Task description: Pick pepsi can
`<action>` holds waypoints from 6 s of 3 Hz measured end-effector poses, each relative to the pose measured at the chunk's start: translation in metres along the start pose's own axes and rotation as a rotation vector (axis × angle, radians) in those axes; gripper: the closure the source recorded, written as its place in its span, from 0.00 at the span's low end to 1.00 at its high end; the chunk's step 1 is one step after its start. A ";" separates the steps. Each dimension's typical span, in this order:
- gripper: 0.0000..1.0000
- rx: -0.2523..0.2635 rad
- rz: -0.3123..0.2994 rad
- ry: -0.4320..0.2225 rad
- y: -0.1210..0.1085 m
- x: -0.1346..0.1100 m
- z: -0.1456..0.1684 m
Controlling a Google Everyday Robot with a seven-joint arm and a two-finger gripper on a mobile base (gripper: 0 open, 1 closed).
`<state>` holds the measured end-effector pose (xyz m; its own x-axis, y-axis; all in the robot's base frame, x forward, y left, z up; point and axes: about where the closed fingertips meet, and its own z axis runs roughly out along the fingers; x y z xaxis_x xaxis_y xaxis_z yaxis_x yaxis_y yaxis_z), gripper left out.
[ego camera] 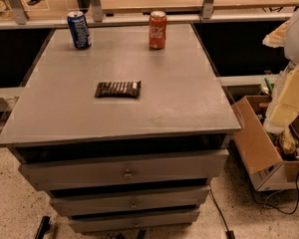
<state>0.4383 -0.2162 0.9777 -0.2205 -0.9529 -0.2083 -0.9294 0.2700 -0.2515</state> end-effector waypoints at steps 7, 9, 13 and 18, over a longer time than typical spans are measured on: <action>0.00 0.025 -0.025 -0.389 -0.035 -0.085 0.006; 0.00 -0.032 0.050 -0.612 -0.037 -0.133 0.010; 0.00 0.077 0.369 -0.743 -0.058 -0.167 0.020; 0.00 0.062 0.338 -0.899 -0.098 -0.229 0.051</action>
Offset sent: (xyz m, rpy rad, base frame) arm 0.0032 0.0067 0.0039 0.0499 -0.0182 0.0525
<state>0.5944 -0.0176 1.0020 -0.1404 -0.3687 -0.9189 -0.8353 0.5424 -0.0900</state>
